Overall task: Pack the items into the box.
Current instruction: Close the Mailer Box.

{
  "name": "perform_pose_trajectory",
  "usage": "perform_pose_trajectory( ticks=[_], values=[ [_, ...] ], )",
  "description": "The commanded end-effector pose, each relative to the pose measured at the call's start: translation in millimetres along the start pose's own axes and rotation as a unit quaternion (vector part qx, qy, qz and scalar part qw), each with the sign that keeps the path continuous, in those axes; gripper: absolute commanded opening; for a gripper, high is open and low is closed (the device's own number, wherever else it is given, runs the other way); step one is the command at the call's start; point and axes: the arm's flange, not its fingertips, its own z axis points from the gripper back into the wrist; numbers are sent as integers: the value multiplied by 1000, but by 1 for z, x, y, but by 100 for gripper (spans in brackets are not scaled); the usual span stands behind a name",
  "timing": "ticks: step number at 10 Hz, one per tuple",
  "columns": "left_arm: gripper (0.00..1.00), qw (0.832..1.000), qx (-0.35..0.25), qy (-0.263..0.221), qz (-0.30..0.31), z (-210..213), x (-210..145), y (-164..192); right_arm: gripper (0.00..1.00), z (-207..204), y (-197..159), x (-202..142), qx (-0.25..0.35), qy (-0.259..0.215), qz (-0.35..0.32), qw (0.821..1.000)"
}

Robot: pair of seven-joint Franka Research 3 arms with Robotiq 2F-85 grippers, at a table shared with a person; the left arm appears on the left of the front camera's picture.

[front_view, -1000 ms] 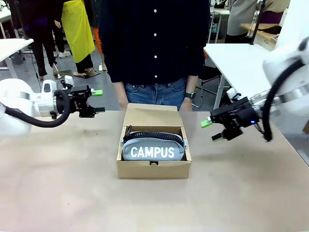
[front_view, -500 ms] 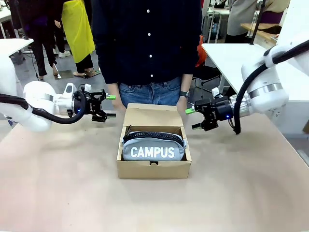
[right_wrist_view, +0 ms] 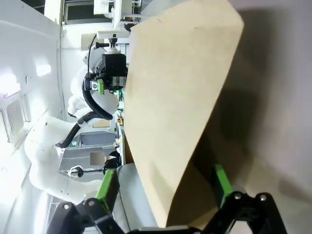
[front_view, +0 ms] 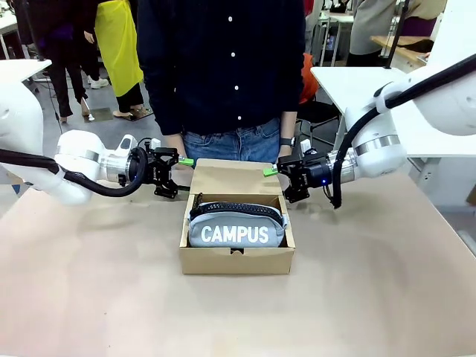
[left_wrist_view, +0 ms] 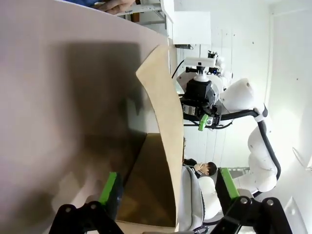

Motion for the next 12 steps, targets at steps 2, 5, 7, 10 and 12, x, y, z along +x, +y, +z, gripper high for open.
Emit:
perform_pose_trajectory(
  ticks=[2, 5, 7, 10, 12],
  values=[
    [100, 1000, 1, 25, 3, -1, 0, -5, 100, 2, 2, 1, -9, 2, 3, 1000],
    [81, 999, 0, 28, -19, -3, -5, -12, 87, 6, 6, -1, -17, 2, -1, 1000],
    [83, 999, -4, 30, -22, -1, -10, -13, 89, 7, 7, -1, -12, -6, -10, 1000],
    [100, 999, -3, 41, -35, -6, -19, -20, 100, 16, 17, -9, -9, 8, 1, 1000],
    [100, 997, -9, 47, -55, -13, -26, -28, 100, 18, 22, -15, -10, 1, 16, 1000]
  ],
)
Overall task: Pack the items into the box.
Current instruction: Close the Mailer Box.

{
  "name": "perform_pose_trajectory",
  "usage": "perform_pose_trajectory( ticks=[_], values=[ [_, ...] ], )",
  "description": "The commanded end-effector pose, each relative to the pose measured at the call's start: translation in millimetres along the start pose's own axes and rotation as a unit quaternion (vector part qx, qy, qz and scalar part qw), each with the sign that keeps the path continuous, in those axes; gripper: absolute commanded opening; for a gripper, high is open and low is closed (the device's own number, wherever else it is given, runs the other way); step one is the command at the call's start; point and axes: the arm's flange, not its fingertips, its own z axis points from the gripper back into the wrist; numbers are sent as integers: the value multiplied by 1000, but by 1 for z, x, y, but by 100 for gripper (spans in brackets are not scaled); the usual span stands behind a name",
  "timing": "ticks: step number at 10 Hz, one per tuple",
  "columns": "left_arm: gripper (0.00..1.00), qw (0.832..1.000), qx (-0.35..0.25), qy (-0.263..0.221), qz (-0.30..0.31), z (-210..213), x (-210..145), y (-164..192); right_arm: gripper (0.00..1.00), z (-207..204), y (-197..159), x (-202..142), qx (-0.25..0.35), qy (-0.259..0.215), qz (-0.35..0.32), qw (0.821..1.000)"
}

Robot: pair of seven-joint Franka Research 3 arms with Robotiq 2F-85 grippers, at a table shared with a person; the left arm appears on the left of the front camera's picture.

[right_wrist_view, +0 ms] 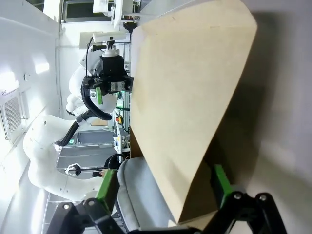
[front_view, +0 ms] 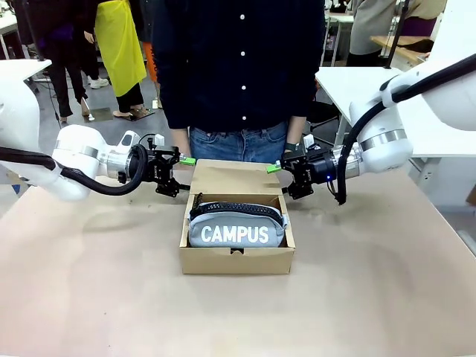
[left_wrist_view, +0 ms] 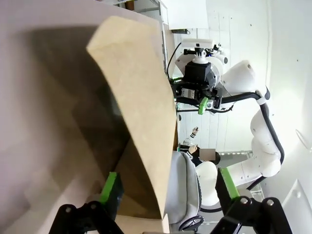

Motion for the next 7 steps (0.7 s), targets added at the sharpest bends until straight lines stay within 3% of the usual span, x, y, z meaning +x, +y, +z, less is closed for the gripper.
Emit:
perform_pose_trajectory(
  ticks=[1, 4, 7],
  values=[
    [100, 999, -10, 20, -46, -9, -18, -13, 100, 7, 8, -13, 5, 7, 19, 1000],
    [100, 986, -38, 55, -153, -16, -44, -39, 100, 19, 35, -32, 3, 7, 70, 998],
    [100, 975, -49, 58, -210, -15, -72, -55, 100, 25, 54, -47, -15, 4, 111, 994]
  ],
)
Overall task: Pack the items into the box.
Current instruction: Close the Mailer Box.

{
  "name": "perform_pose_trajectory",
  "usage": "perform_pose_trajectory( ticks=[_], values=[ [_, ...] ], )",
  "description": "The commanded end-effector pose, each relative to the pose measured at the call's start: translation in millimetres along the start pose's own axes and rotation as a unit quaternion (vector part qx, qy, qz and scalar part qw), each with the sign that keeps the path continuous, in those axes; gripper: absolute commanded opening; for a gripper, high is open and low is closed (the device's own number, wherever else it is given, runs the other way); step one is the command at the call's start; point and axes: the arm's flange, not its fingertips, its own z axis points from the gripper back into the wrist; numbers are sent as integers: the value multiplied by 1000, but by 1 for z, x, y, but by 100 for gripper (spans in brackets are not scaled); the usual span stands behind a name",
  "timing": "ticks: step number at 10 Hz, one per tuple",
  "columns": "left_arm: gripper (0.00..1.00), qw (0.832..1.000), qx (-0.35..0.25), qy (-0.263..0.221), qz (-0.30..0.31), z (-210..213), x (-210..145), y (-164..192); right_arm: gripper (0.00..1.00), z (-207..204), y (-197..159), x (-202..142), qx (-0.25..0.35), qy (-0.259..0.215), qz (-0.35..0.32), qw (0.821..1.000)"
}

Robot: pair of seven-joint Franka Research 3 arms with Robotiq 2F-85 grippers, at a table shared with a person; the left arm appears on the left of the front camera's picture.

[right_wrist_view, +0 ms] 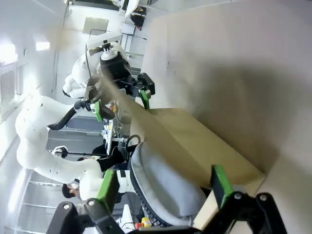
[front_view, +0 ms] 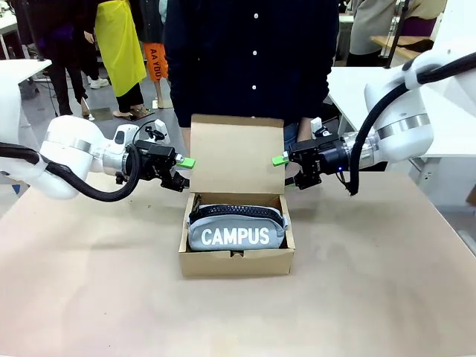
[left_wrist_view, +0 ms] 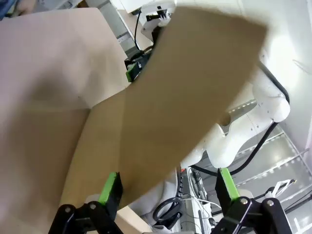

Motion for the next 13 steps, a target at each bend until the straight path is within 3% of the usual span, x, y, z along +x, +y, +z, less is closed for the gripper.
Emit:
perform_pose_trajectory(
  ticks=[1, 2, 3, 9, 10, 13],
  values=[
    [100, 1000, -5, -1, -30, 3, -21, -13, 100, 1, 3, -14, -27, -14, 36, 999],
    [100, 1000, -2, -28, -9, 6, -16, -7, 100, -3, -5, -9, -43, -11, 8, 999],
    [100, 1000, -1, 0, -14, 0, -7, -6, 100, 3, 4, -3, -8, -3, 12, 1000],
    [100, 1000, -1, 0, -14, 0, -7, -6, 100, 2, 3, -6, -14, -1, 12, 1000],
    [100, 1000, -1, -4, -14, 0, -10, -5, 100, 0, 7, -7, -2, 39, 60, 997],
    [100, 984, 27, -17, -178, -6, -19, -25, 100, -3, 18, -10, -1, 23, 181, 983]
  ],
)
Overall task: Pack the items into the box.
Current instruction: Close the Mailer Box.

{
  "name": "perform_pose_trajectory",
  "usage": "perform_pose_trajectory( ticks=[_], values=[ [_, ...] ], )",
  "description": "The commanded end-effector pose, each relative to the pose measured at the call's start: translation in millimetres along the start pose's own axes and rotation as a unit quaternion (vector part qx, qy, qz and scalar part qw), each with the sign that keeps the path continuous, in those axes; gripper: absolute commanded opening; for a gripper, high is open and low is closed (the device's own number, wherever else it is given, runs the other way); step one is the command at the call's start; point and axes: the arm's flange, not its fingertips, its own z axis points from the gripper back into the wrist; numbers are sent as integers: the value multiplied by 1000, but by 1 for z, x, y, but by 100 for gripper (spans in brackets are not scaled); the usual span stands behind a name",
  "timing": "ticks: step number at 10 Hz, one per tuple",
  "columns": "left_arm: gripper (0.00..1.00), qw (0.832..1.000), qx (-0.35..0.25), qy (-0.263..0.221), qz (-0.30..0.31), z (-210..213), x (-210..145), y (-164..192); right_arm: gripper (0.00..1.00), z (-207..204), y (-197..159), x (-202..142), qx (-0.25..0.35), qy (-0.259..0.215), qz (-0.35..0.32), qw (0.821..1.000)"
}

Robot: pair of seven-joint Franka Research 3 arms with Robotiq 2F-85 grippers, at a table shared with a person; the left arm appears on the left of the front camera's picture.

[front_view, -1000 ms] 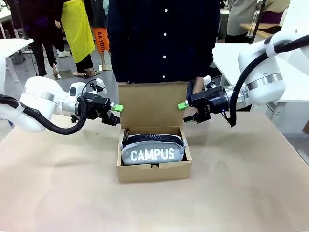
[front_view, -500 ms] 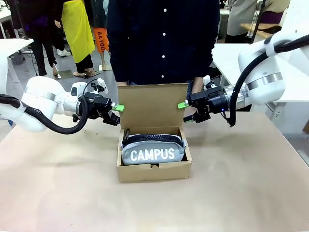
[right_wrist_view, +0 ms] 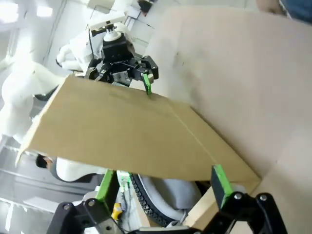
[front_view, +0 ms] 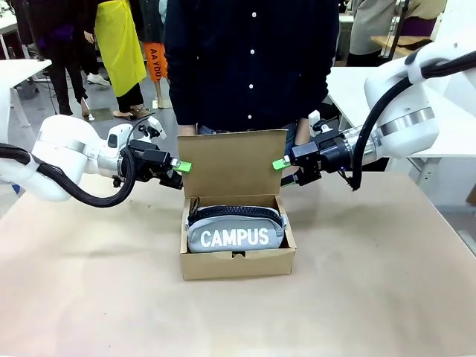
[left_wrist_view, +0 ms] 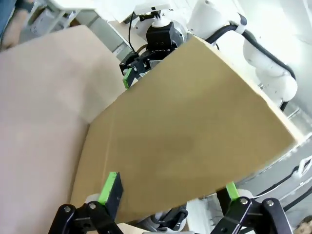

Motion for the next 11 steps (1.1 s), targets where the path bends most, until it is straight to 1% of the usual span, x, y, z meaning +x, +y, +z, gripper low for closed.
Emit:
perform_pose_trajectory(
  ticks=[1, 3, 6, 7, 9, 11],
  values=[
    [100, 993, 32, -26, -111, -6, -12, -19, 100, -3, 4, -9, 14, -7, 82, 997],
    [100, 981, 48, -52, -180, -6, -20, -31, 100, -4, 8, -16, 0, -40, 129, 991],
    [100, 963, 48, -63, -259, -3, -35, -46, 100, 0, 28, -29, -21, -104, 219, 970],
    [100, 959, 42, -63, -272, -4, -37, -49, 100, 0, 37, -33, -21, -115, 243, 963],
    [100, 955, 32, -50, -292, -9, -39, -53, 100, -2, 48, -42, -8, -100, 264, 959],
    [100, 944, 34, -48, -326, -13, -43, -59, 100, 0, 52, -52, -14, -100, 270, 958]
  ],
)
